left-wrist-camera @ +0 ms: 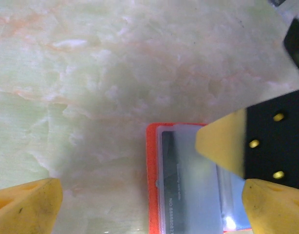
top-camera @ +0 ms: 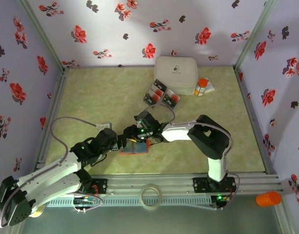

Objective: Put the credit cards into the card holder
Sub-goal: Turn over the card slot at the card holder.

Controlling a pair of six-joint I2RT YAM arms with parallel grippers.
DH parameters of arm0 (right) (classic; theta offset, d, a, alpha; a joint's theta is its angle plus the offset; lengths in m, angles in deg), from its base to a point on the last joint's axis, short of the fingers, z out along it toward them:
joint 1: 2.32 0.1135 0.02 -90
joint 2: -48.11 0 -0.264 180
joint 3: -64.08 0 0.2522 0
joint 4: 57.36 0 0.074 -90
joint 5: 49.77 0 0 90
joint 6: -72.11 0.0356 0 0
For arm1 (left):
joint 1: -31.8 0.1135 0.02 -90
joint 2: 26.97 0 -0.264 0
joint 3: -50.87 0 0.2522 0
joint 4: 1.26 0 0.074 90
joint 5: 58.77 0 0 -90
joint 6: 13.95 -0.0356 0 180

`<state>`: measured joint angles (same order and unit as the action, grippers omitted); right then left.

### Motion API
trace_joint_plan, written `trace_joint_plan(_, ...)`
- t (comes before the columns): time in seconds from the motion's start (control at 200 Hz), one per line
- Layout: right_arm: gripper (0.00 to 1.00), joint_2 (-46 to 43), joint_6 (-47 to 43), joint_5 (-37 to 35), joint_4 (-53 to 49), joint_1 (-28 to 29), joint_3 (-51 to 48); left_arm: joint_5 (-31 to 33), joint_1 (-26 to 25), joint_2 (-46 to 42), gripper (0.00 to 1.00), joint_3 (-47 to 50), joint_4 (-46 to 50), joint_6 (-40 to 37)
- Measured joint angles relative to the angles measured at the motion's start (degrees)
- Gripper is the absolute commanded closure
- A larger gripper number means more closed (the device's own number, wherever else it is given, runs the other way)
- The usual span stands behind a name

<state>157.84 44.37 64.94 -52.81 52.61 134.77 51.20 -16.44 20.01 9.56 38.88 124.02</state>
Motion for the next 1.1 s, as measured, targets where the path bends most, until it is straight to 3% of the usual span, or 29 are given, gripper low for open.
trace_joint_plan(0.34,0.57,1.73,1.99,0.35,2.16,0.52,-0.52,0.44,0.17,-0.13,0.06,1.07,-1.42,0.20)
trace_joint_plan(0.625,0.57,1.73,2.80,0.39,3.30,0.52,-1.07,-0.72,0.15,1.22,0.15,4.83,-2.40,1.36)
trace_joint_plan(1.1,0.57,1.73,2.95,0.44,3.54,0.52,-1.18,-2.03,-1.01,12.37,0.19,6.36,-7.72,1.68)
